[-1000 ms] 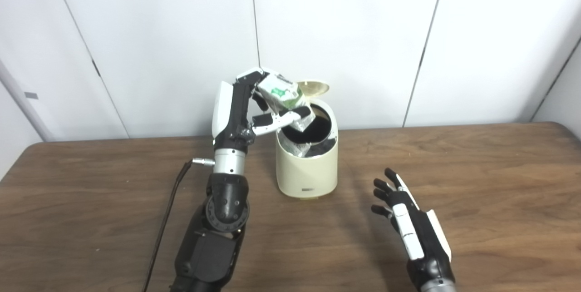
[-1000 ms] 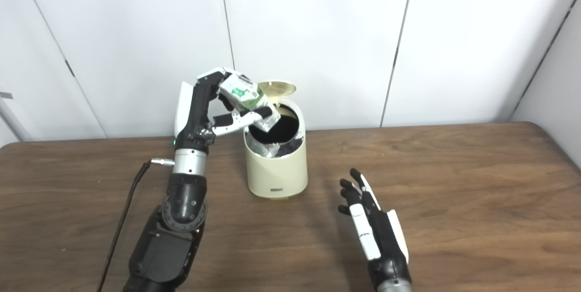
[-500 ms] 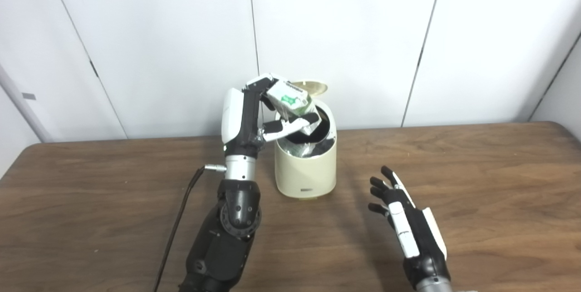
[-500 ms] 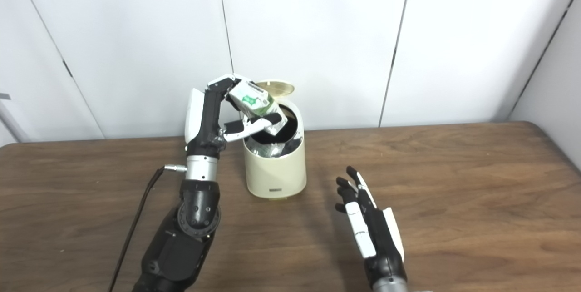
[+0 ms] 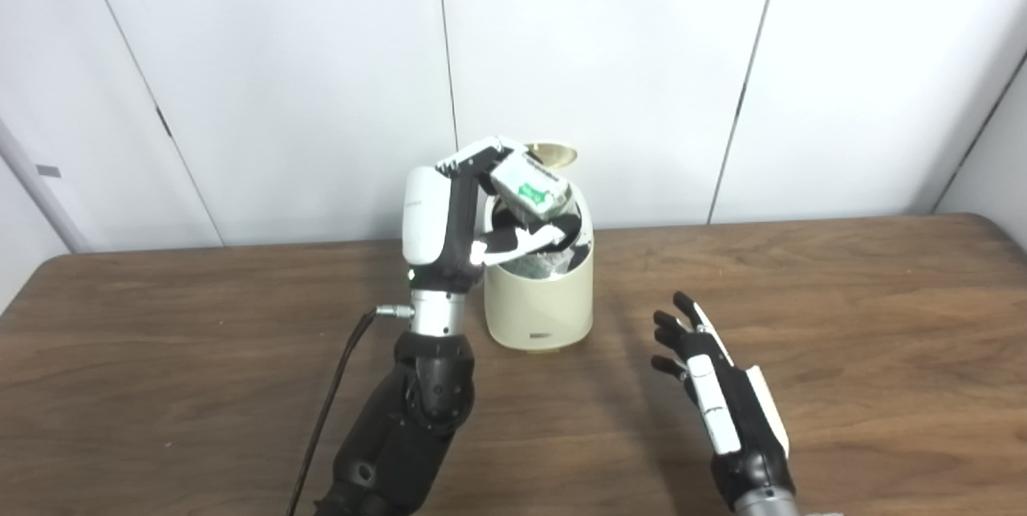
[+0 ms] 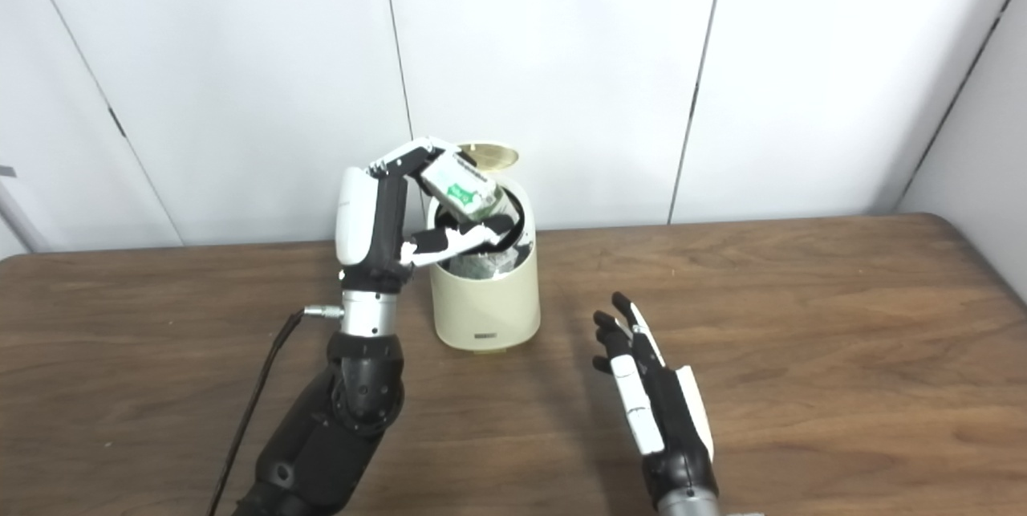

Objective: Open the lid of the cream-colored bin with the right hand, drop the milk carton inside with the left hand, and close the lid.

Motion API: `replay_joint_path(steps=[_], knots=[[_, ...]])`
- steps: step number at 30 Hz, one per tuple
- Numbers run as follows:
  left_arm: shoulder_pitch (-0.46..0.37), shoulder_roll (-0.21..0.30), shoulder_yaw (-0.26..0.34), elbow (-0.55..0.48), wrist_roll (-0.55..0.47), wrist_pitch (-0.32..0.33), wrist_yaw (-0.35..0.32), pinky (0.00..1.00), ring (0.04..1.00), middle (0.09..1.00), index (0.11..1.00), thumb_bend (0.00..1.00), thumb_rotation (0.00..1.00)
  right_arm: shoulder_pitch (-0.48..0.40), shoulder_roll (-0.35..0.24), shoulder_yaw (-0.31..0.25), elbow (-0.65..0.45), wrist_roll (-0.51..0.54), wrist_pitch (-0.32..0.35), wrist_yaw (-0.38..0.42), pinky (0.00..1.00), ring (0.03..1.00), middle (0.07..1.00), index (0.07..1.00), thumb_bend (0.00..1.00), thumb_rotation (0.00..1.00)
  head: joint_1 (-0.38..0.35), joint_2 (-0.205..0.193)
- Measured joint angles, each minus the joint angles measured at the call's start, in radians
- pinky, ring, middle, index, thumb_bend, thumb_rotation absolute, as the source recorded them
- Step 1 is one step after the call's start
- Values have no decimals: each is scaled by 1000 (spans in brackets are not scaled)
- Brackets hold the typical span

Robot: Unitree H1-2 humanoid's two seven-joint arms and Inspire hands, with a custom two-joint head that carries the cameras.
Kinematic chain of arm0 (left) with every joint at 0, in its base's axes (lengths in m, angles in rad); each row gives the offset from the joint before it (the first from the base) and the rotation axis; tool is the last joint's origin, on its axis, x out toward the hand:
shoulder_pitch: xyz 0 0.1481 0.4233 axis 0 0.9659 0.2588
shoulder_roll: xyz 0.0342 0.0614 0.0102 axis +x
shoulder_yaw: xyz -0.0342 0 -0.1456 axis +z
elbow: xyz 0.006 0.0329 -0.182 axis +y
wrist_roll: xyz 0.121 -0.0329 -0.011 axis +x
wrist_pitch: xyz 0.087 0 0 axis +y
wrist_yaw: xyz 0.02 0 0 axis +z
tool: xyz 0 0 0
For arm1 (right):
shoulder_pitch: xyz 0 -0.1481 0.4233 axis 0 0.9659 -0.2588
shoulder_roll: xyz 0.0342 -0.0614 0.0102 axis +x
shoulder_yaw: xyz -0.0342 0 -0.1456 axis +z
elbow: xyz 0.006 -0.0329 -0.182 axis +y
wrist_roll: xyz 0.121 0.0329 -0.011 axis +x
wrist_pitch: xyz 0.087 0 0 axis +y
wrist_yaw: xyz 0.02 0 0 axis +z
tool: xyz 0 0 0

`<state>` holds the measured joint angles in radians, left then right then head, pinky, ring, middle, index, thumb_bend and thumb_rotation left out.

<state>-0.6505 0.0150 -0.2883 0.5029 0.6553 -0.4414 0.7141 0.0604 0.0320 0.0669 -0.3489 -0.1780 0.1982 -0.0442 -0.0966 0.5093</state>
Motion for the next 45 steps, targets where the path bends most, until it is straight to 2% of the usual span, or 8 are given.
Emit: replay_joint_path(steps=[11,28,33,40,41,42,43,45], knots=[[-39,31,-68,84,30,-4,118,346,420,495,511,476,0,0,-6,1,-1,9,0,4,791,877,882,954,506,999,12,2],[-82,69,-124,195,61,-8,212,334,406,482,492,475,0,-1,-23,3,-17,18,1,24,787,870,866,947,542,991,26,8],[-83,74,-129,195,36,-8,205,336,409,485,491,476,0,-1,-23,1,-22,34,1,29,799,873,864,951,530,974,26,11],[-79,74,-103,165,5,-8,137,325,367,489,572,490,0,-1,-25,0,-22,39,1,31,803,868,855,954,537,968,28,11],[-78,72,-96,159,10,-8,135,328,377,489,590,522,0,-1,-26,-1,-22,40,1,31,801,866,854,954,534,967,28,12],[-77,69,-89,155,16,-7,133,332,384,525,599,802,28,-1,-26,-1,-22,40,1,31,804,864,850,953,531,966,28,12],[-76,66,-81,151,22,-6,130,332,386,537,602,900,45,-1,-26,-1,-22,41,1,31,807,864,849,953,530,966,28,15],[-74,63,-71,148,31,-6,120,320,377,546,608,981,82,-1,-26,-1,-22,43,1,31,805,859,841,949,537,969,28,15]])
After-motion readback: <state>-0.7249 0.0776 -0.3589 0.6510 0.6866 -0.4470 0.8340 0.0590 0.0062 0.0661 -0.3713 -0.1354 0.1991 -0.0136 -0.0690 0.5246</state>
